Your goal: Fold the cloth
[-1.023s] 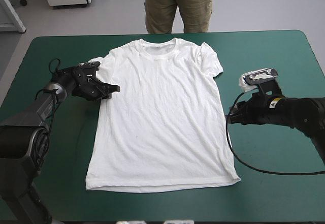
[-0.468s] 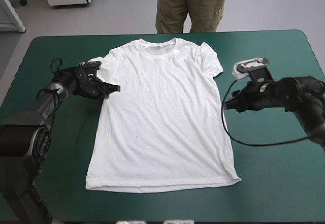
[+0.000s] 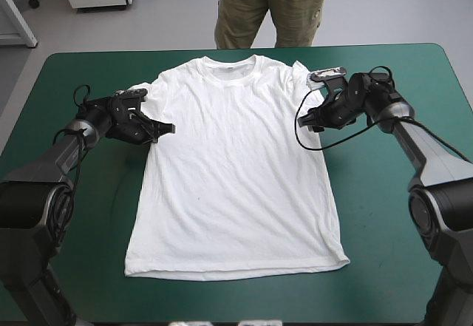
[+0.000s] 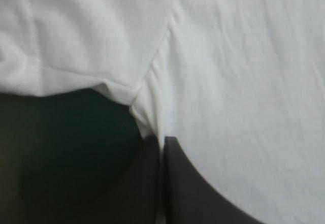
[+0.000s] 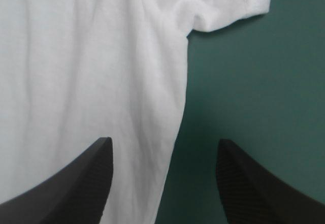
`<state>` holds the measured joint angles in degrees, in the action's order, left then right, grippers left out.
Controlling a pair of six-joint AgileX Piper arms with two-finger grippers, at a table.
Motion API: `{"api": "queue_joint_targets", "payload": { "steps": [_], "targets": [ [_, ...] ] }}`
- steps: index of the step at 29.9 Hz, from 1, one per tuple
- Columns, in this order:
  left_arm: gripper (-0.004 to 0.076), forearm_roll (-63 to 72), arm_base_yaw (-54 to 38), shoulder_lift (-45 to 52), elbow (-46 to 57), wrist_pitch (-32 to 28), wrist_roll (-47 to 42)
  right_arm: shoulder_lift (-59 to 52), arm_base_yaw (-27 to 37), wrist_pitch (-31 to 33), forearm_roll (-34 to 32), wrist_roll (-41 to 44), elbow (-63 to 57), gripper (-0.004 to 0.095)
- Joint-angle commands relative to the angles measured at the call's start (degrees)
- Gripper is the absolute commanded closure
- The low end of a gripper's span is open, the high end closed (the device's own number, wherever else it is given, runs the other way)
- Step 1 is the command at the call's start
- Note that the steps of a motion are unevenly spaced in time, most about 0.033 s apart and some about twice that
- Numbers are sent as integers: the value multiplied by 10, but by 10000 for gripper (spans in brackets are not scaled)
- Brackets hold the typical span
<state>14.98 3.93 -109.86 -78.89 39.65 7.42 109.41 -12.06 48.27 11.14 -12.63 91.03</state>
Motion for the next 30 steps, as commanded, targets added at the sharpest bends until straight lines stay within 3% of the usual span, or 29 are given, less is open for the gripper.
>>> {"api": "queue_joint_targets", "payload": {
  "steps": [1, 9, 17, 20, 30],
  "targets": [
    [733, -4, 6, 8, 0, 50, 1, 14, -1, -19, 2, -7, 54, 341],
    [733, -4, 6, 8, 0, 41, 1, 78, -1, -5, 19, -7, 92, 398],
    [733, -4, 6, 8, 0, 21, 1, 83, -6, -3, 48, -31, 92, 705],
    [733, -11, 6, 8, 0, 11, -4, 83, -6, -5, 42, -35, 92, 916],
    [733, -16, 6, 47, -42, 6, -4, -9, -6, -24, 44, -35, 93, 924]
  ]
}}
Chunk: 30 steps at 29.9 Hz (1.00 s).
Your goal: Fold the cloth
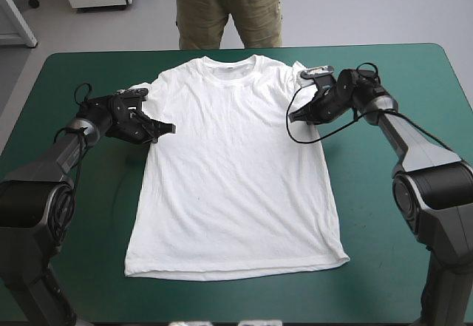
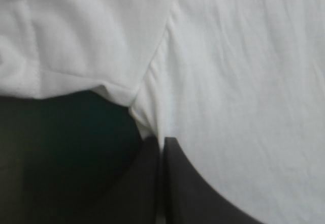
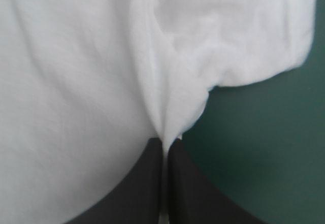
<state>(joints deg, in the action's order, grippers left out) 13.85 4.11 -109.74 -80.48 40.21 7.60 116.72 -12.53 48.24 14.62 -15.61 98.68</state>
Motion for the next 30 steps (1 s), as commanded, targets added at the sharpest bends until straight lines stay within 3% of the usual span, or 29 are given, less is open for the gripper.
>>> {"api": "queue_joint_targets", "payload": {
  "steps": [1, 9, 20, 25, 30],
  "targets": [
    [733, -6, 4, 56, -34, 0, -6, -95, -1, -25, 9, -5, 17, 924],
    [733, -14, 4, 157, -123, 35, -6, -220, -1, -26, 8, -5, 17, 925],
    [733, -59, 4, 323, -263, 149, -4, -430, -1, 17, 8, -5, 17, 925],
    [733, -61, 4, 393, -268, 213, -1, -518, -1, 91, 6, -5, 17, 925],
    [733, -60, 4, 433, -257, 308, 19, -574, -1, 218, -29, 29, 17, 925]
  ]
}}
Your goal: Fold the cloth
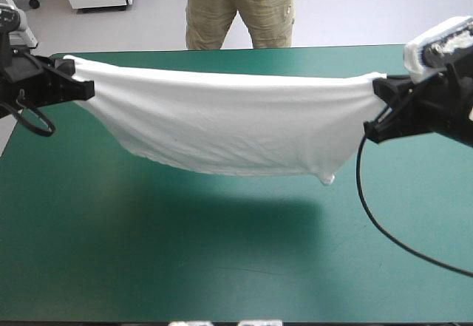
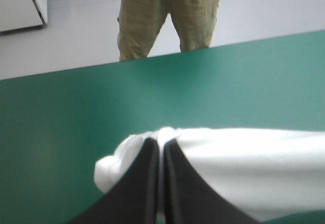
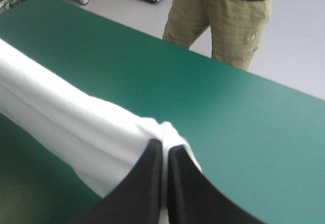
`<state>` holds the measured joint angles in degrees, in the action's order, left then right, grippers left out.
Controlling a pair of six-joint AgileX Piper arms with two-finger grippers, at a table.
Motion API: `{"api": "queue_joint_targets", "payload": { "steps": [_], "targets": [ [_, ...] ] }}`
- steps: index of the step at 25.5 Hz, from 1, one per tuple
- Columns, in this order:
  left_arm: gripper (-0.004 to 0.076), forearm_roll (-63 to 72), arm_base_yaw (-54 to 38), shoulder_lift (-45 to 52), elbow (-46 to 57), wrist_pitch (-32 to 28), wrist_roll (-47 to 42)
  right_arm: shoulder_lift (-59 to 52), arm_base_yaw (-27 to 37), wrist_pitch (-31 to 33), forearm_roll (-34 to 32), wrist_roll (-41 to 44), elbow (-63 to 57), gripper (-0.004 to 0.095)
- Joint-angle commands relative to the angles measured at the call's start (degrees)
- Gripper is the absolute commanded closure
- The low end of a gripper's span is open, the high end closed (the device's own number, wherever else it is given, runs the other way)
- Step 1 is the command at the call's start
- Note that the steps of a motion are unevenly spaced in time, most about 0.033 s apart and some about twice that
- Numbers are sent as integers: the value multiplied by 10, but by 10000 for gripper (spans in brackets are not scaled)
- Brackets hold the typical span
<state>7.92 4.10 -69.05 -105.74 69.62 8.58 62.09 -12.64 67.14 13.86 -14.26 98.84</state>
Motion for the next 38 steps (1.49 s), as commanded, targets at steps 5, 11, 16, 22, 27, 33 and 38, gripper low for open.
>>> {"api": "queue_joint_targets", "payload": {
  "steps": [5, 11, 16, 22, 27, 33, 38],
  "targets": [
    [733, 1, 4, 61, 43, 38, 12, -69, 0, 43, -39, 41, -3, 925],
    [733, 4, 4, 58, 86, -43, 12, -51, 0, 27, -61, 44, -4, 925],
    [733, 4, 4, 1, 97, -144, 10, 37, 0, -48, -66, 26, -4, 925],
    [733, 3, 4, -82, 94, -335, 11, 173, 0, -215, -139, 33, -1, 925],
    [733, 2, 4, -137, 87, -547, 8, 264, 24, -365, -176, 67, 40, 925],
    [733, 2, 4, -172, 83, -512, 5, 319, 66, -334, -3, -20, 96, 925],
    [733, 4, 4, -228, 171, -339, -33, 357, 67, -177, 50, -73, 55, 925]
  ]
}}
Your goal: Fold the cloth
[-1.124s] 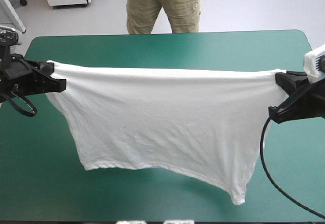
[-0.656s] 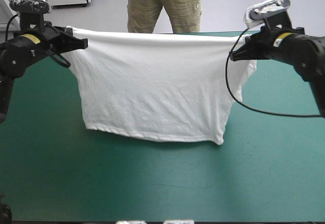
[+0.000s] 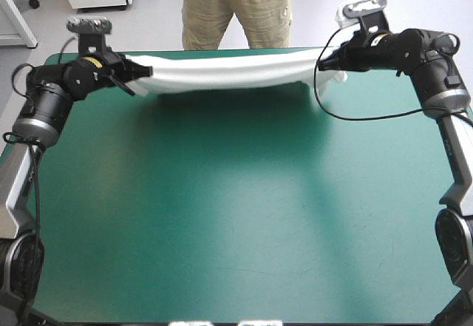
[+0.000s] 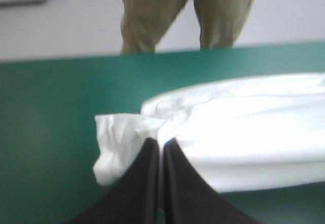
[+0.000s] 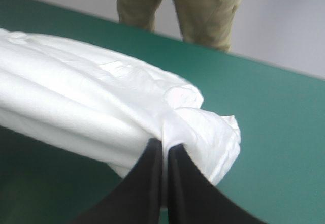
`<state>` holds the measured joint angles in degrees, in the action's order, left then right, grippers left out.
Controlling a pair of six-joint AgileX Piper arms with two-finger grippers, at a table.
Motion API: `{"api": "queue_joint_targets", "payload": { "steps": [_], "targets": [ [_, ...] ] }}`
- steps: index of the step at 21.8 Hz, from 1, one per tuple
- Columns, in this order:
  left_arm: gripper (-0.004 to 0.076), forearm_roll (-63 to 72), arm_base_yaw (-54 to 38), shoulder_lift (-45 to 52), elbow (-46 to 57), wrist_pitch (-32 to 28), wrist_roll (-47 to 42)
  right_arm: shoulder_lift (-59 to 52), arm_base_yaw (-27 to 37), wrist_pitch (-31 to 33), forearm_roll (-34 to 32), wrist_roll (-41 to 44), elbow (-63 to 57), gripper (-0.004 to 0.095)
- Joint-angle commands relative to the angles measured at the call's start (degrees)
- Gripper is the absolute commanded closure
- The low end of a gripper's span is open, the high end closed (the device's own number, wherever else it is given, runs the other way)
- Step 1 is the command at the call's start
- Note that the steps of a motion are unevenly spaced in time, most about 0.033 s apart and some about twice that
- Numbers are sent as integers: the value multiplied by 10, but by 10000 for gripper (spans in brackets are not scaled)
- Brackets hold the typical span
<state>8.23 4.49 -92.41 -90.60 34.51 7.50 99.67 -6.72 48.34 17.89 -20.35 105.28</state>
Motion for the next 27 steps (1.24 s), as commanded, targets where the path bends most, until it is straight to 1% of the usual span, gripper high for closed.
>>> {"api": "queue_joint_targets", "payload": {
  "steps": [1, 4, 6, 9, 10, 12, 15, 18, 21, 23, 25, 27],
  "targets": [
    [733, -1, 0, -3, 38, 26, -26, -19, 9, 18, 9, -13, -39, 925],
    [733, -1, 0, -5, 107, 53, -29, -33, 9, 38, 22, -17, -137, 925],
    [733, -1, 0, 0, 135, 88, -12, -52, 9, 39, 38, -28, -200, 925],
    [733, -1, 0, 1, 148, 131, 10, -76, 9, 39, 42, -28, -262, 925],
    [733, 2, 0, 5, 160, 154, 24, -94, 9, 37, 43, -30, -304, 925],
    [733, 4, 0, 12, 172, 170, 31, -114, 9, 35, 51, -32, -340, 925],
    [733, 4, 0, 33, 212, 168, 35, -152, 8, 26, 53, -35, -394, 924],
    [733, 15, 0, 79, 283, 161, 40, -205, 3, 20, 58, -36, -462, 925],
    [733, 18, 0, 127, 356, 151, 42, -255, 3, 19, 85, -50, -532, 924],
    [733, 32, 0, 132, 388, 149, 61, -261, 3, 9, 85, -50, -566, 924],
    [733, 32, 1, 132, 410, 140, 60, -260, 3, -4, 85, -56, -593, 925],
    [732, 32, 1, 132, 413, 132, 59, -260, 3, -16, 81, -59, -604, 887]
  ]
}}
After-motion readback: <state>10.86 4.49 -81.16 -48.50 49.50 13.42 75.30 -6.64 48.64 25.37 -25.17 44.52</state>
